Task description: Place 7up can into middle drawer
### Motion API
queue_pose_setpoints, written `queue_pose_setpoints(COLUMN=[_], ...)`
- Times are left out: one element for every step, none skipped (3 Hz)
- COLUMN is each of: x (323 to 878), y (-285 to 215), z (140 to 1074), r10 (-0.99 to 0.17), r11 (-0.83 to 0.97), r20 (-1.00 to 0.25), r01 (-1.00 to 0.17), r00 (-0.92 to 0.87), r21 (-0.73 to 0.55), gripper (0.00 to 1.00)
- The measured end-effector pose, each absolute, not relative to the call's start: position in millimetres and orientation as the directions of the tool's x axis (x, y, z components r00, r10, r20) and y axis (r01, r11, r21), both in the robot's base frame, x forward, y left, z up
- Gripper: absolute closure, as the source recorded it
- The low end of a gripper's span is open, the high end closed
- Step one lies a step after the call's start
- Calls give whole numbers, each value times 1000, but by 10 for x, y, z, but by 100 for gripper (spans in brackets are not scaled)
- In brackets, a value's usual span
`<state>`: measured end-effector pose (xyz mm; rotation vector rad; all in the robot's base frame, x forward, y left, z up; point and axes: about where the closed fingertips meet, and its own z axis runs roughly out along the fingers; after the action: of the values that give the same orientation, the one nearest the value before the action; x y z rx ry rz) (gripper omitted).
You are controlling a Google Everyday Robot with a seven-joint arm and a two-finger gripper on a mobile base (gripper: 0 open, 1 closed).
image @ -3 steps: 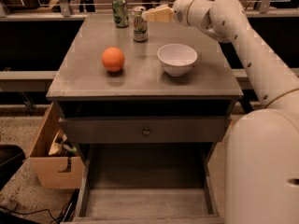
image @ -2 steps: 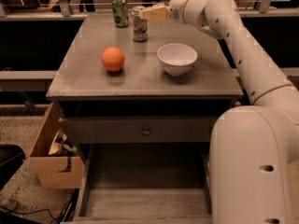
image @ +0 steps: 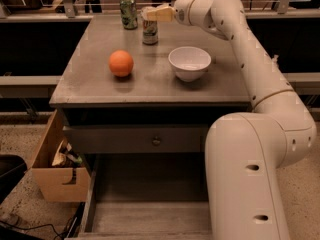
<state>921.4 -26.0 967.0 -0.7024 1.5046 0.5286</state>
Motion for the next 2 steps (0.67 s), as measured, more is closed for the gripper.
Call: queue_pose_setpoints(x=[9269,9310], y=[-189,-126], z=[9604,9546], r10=[-87,-67], r11=[695,684], r20=[-996,-998], r01=[-716,-728], r00=[8,1], r21=[-67,-47], gripper=[0,0])
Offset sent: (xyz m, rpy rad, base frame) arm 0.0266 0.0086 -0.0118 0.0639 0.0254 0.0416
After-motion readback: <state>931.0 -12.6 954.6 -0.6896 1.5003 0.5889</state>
